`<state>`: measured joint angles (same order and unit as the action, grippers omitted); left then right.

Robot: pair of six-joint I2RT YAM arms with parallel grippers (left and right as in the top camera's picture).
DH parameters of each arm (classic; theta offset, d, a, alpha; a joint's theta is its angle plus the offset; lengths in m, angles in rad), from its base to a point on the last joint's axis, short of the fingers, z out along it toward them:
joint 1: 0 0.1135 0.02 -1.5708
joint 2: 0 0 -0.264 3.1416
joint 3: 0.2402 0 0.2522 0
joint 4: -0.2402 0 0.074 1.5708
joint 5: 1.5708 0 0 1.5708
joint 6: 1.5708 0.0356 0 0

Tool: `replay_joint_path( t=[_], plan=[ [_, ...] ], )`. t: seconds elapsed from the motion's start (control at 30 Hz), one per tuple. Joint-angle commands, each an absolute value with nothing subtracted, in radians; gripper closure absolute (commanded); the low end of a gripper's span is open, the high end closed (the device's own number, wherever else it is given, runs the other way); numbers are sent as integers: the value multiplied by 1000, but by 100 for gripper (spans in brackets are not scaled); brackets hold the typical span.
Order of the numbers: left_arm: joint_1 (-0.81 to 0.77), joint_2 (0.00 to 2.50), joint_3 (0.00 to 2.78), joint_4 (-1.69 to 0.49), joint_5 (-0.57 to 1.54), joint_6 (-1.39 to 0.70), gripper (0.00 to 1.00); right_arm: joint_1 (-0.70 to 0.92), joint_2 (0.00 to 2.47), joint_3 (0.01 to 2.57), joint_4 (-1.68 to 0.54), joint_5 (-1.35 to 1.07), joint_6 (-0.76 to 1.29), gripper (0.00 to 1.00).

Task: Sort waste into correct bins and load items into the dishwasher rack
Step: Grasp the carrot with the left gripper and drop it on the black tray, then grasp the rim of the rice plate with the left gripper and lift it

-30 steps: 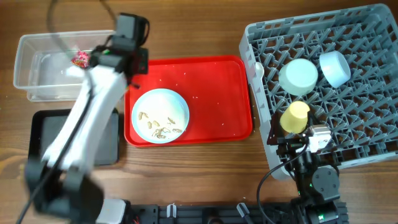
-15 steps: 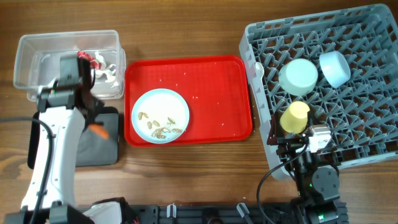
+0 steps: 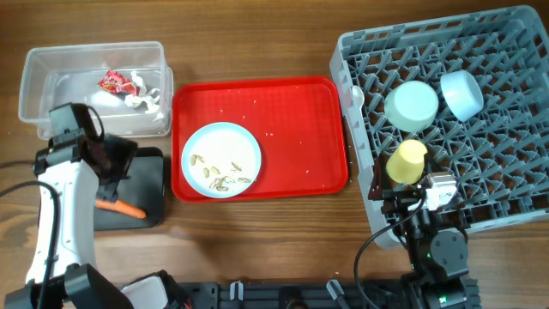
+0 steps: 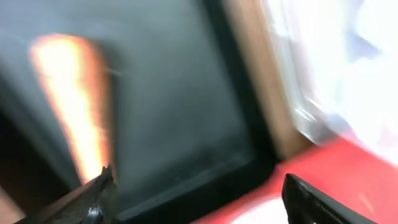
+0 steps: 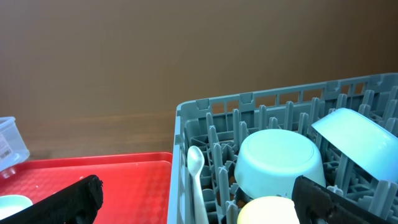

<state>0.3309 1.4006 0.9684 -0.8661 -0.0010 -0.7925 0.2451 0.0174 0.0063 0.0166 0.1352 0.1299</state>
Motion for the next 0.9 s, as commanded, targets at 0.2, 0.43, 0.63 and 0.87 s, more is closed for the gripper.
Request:
replay_joint_path(
  t=[0.2,0.43,0.63,0.87],
  plan=[
    [-204,1415,1030,-783,107,-472,32,241,11,5,21,131,134,0],
    [-616,1559,1030,-659,-182,-466,41,241,11,5,21,131,134,0],
    [-697,1745,1030,-584,-263,-467,51,241,11,5,21,131,134,0],
    [-700,1835,1030,-547,-259,-466,78,241,11,5,21,131,134,0]
  ],
)
